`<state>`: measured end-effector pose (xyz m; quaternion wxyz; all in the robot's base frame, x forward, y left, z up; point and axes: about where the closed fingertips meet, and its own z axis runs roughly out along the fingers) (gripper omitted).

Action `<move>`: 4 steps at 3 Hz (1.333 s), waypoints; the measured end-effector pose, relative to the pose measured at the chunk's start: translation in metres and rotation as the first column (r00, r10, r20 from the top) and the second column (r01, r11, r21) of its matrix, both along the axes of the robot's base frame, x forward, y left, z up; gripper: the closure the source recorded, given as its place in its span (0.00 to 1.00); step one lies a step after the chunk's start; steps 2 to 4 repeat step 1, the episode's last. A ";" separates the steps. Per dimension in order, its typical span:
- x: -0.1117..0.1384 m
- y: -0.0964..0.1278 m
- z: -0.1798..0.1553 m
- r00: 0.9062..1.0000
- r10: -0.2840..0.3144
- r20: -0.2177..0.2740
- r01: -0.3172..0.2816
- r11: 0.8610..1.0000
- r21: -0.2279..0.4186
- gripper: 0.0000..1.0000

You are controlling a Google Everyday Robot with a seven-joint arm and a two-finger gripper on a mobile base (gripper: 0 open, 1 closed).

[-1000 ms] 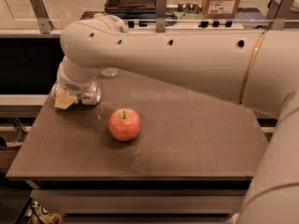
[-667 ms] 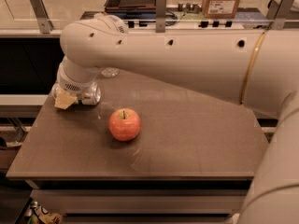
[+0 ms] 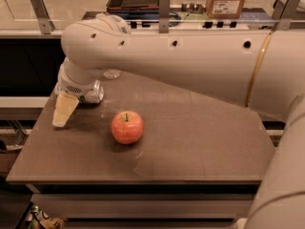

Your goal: Knock 7up can over

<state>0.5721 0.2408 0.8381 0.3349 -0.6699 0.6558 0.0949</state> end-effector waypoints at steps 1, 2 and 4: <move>0.000 0.000 0.000 1.000 0.000 0.000 0.000 1.000 0.000 0.00; 0.000 0.000 0.000 1.000 0.000 0.000 0.000 1.000 0.000 0.00; 0.000 0.000 0.000 1.000 0.000 0.000 0.000 1.000 0.000 0.00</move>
Offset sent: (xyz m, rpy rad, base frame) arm 0.0000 0.0000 0.0000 0.0000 0.0000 0.0000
